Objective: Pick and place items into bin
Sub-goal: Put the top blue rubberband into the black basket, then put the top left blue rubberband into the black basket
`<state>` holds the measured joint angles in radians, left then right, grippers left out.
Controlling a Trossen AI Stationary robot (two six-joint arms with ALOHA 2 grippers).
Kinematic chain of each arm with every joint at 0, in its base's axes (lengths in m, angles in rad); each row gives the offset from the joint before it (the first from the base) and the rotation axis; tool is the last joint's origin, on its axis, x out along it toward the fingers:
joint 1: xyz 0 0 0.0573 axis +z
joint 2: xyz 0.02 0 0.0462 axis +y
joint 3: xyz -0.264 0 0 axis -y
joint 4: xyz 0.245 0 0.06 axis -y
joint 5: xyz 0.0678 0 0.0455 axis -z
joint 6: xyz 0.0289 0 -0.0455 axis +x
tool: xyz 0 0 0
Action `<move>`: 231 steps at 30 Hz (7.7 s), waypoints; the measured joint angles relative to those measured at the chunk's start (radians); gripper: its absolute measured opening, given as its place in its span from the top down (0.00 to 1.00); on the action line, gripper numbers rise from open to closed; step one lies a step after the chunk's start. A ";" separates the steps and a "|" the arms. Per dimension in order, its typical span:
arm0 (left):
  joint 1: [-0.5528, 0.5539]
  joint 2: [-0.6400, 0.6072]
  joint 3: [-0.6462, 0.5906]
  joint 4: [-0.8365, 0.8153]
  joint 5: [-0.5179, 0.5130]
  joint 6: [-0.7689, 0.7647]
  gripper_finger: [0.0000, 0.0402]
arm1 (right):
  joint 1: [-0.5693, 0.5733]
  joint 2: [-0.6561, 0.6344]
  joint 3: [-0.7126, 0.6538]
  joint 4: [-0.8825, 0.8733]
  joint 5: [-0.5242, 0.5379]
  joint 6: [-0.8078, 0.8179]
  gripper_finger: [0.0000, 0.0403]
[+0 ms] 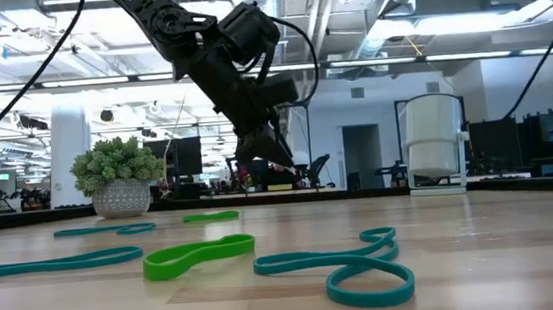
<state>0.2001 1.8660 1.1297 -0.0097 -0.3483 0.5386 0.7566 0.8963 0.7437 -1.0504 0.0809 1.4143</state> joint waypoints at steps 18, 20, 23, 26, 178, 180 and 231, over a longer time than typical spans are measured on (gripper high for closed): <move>0.060 0.000 0.000 0.000 0.040 -0.026 0.73 | 0.308 0.149 0.000 0.147 0.380 -0.075 1.00; 0.060 0.000 0.000 0.000 0.040 -0.028 0.73 | 0.299 0.143 0.000 0.146 0.431 -0.135 1.00; 0.060 0.000 0.000 0.000 0.040 -0.029 0.73 | 0.274 0.142 0.000 0.147 0.489 -0.224 1.00; 0.060 0.000 0.000 0.000 0.040 -0.029 0.73 | 0.244 0.142 0.000 0.166 0.498 -0.281 1.00; 0.252 -0.975 -0.350 -0.499 0.397 -0.266 0.73 | -0.128 0.068 0.003 0.429 0.693 -0.909 0.99; 0.237 -1.017 -0.470 -0.418 0.438 -0.306 0.73 | -0.147 0.031 -0.079 0.557 0.706 -0.939 0.99; -0.217 -0.477 -0.702 -0.119 0.260 -0.903 0.62 | -0.941 0.598 -0.064 1.506 -0.318 -1.659 0.83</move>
<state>-0.0171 1.3892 0.4282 -0.1285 -0.0886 -0.3647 -0.1840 1.4940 0.6794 0.4557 -0.2375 -0.2447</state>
